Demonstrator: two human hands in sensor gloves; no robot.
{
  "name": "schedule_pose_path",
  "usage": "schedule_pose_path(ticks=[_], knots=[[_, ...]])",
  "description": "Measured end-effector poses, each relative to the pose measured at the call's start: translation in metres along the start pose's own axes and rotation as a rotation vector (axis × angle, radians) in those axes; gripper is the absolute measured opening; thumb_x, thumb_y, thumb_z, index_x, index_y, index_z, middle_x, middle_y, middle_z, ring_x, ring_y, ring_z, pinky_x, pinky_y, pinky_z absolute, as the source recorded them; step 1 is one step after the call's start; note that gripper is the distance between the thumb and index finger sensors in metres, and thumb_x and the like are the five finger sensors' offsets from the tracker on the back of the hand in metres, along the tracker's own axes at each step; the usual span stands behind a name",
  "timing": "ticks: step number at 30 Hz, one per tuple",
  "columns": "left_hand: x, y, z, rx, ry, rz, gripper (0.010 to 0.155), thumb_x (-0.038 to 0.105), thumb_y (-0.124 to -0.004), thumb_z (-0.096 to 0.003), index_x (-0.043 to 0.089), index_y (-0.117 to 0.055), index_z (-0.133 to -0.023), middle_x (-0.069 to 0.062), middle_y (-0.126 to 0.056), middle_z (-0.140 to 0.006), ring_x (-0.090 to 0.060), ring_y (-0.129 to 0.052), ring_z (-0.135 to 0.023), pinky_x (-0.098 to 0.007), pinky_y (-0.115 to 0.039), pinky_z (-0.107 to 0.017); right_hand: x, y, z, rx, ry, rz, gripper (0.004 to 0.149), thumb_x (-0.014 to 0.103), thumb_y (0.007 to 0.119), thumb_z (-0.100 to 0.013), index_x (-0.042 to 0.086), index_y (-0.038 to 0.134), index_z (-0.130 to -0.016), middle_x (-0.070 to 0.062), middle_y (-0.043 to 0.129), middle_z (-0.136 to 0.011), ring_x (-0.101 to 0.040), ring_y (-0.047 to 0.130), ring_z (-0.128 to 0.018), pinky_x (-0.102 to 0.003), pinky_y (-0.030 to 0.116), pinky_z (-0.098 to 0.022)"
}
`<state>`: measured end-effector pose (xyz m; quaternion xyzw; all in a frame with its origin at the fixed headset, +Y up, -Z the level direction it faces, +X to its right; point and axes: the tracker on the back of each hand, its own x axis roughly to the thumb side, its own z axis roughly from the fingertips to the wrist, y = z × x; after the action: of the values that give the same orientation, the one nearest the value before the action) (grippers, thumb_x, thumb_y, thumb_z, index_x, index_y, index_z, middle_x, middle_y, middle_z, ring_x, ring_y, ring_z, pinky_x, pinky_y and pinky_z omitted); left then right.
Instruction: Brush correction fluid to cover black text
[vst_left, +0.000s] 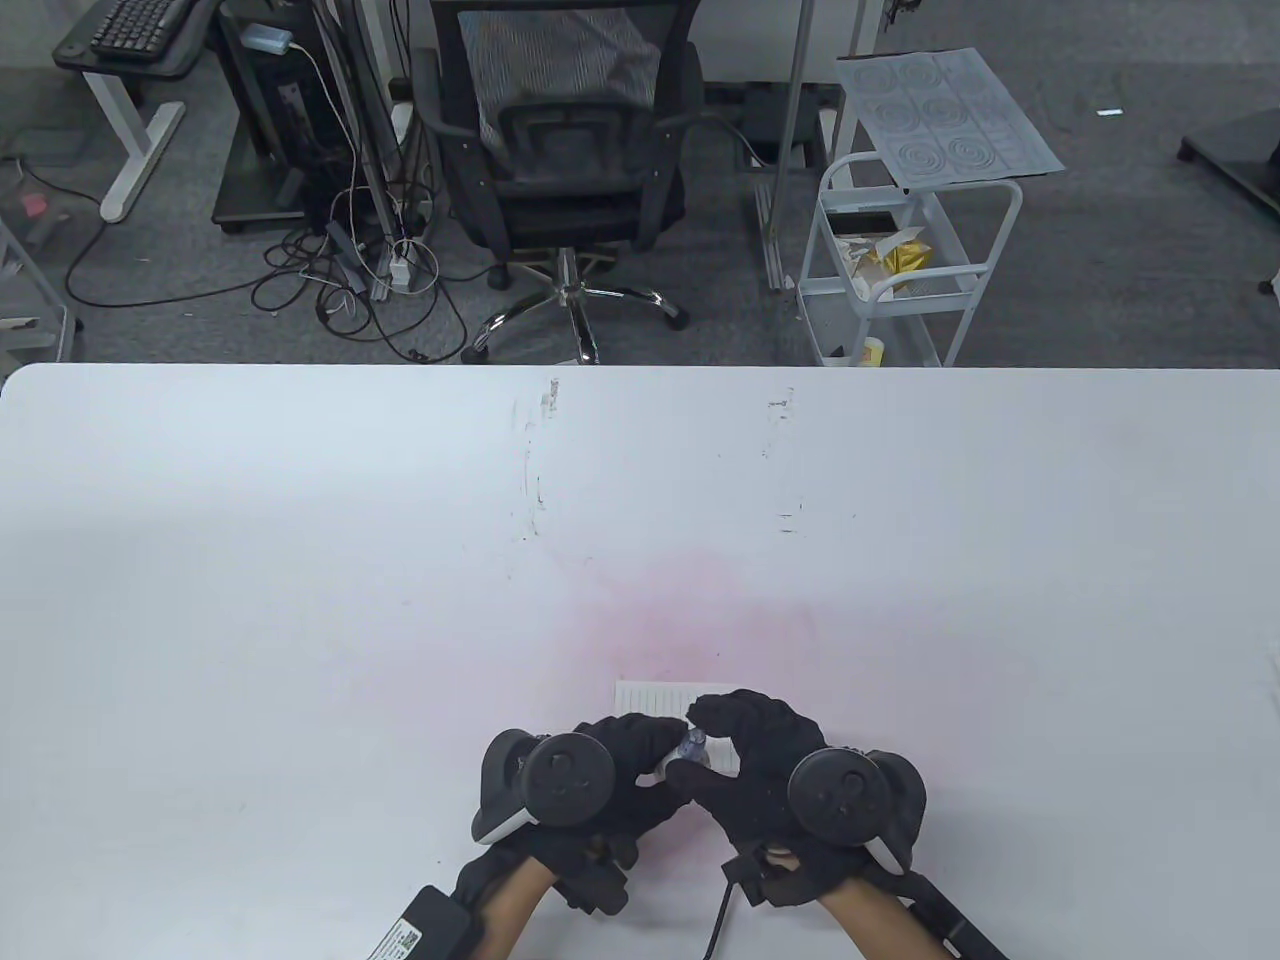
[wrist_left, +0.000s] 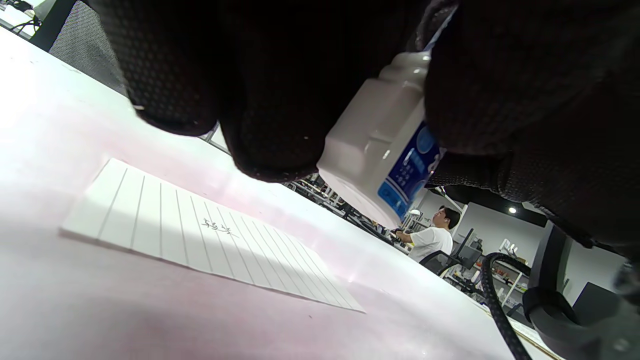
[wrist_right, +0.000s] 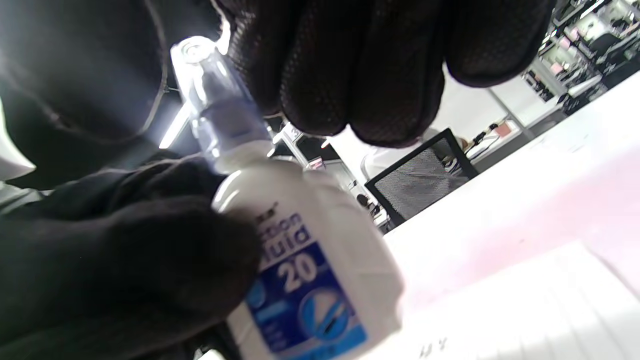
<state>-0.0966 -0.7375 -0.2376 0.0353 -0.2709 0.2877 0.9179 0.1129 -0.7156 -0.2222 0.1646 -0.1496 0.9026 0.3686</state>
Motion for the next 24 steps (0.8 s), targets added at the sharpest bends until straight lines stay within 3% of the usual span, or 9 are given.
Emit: schedule_pose_path(ticks=[3,9,24], knots=[[0.0,0.0,0.0,-0.006,0.0,-0.005,0.057,0.05,-0.093,-0.0333,0.022,-0.085,-0.082,-0.008,-0.101,-0.073,-0.019,-0.109,-0.052,-0.042,-0.09,-0.05,0.001,-0.002,0.0,-0.023,0.004,-0.008,0.053,0.053,0.089,-0.032,0.02,0.082,-0.073,-0.004,0.087,-0.068,-0.031,0.098,-0.053,-0.057,0.072,-0.053],[0.0,-0.002,0.0,-0.016,0.001,-0.01,0.057,0.05,-0.093,-0.033,0.022,-0.085,-0.082,-0.007,-0.101,-0.073,-0.019,-0.109,-0.052,-0.042,-0.09,-0.05,0.002,-0.003,-0.002,0.001,-0.006,-0.092,0.052,0.047,0.086,-0.035,0.018,0.08,-0.077,-0.006,0.085,-0.071,-0.032,0.096,-0.057,-0.058,0.071,-0.054],[0.0,-0.002,0.0,-0.028,0.007,-0.024,0.057,0.05,-0.093,-0.0332,0.022,-0.085,-0.082,-0.007,-0.1,-0.074,-0.019,-0.109,-0.052,-0.043,-0.089,-0.051,0.003,-0.018,-0.002,-0.065,-0.018,-0.164,0.05,0.047,0.084,-0.037,0.019,0.079,-0.079,-0.006,0.084,-0.073,-0.033,0.096,-0.059,-0.058,0.07,-0.055]])
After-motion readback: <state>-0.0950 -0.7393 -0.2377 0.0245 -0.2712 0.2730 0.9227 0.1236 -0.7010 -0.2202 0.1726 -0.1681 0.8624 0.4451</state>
